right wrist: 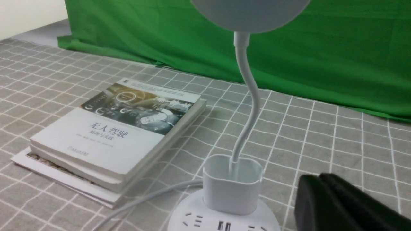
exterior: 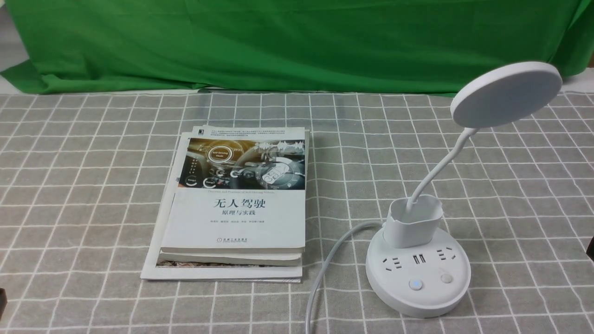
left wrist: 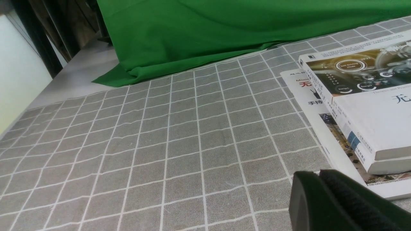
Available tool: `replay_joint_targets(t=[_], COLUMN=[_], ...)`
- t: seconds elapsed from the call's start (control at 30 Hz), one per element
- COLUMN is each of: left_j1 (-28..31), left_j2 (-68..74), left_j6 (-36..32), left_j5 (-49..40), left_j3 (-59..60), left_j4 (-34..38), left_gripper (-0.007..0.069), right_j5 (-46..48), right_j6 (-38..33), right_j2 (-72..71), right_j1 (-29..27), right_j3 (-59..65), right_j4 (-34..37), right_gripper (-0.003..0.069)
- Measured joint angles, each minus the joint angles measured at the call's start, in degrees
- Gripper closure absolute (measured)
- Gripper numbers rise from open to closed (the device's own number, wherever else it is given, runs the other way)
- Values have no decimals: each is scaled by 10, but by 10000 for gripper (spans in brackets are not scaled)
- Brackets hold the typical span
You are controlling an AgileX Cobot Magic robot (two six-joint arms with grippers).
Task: Turn off the desk lamp on the grey coffee tablecloth by hand.
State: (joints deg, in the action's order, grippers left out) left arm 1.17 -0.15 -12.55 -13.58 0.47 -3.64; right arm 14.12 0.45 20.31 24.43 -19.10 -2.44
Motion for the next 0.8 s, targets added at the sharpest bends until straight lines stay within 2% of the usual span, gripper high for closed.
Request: replay_joint_targets(t=[0.07, 0.1, 0.27, 0.37, 0.47, 0.57, 0.8], left_j1=[0, 0, 0, 0, 0, 0, 0], left_j2=[0, 0, 0, 0, 0, 0, 0], left_j6=[0, 0, 0, 0, 0, 0, 0], left_j5=[0, 0, 0, 0, 0, 0, 0], left_j3=[0, 0, 0, 0, 0, 0, 0], left_j4=[0, 0, 0, 0, 0, 0, 0], left_gripper=[604, 604, 604, 604, 604, 604, 604], right_j5=[0, -3, -64, -105, -103, -26, -17], right_j6=[0, 0, 0, 0, 0, 7, 30], right_j2=[-3, -13, -89, -151, -193, -202, -202], right_j1=[-25, -69, -192, -228, -242, -243, -243], right_j3=[0, 4, 64, 136, 186, 195, 196], right_j4=[0, 0, 0, 0, 0, 3, 6], right_gripper=[621, 621, 621, 620, 620, 620, 615])
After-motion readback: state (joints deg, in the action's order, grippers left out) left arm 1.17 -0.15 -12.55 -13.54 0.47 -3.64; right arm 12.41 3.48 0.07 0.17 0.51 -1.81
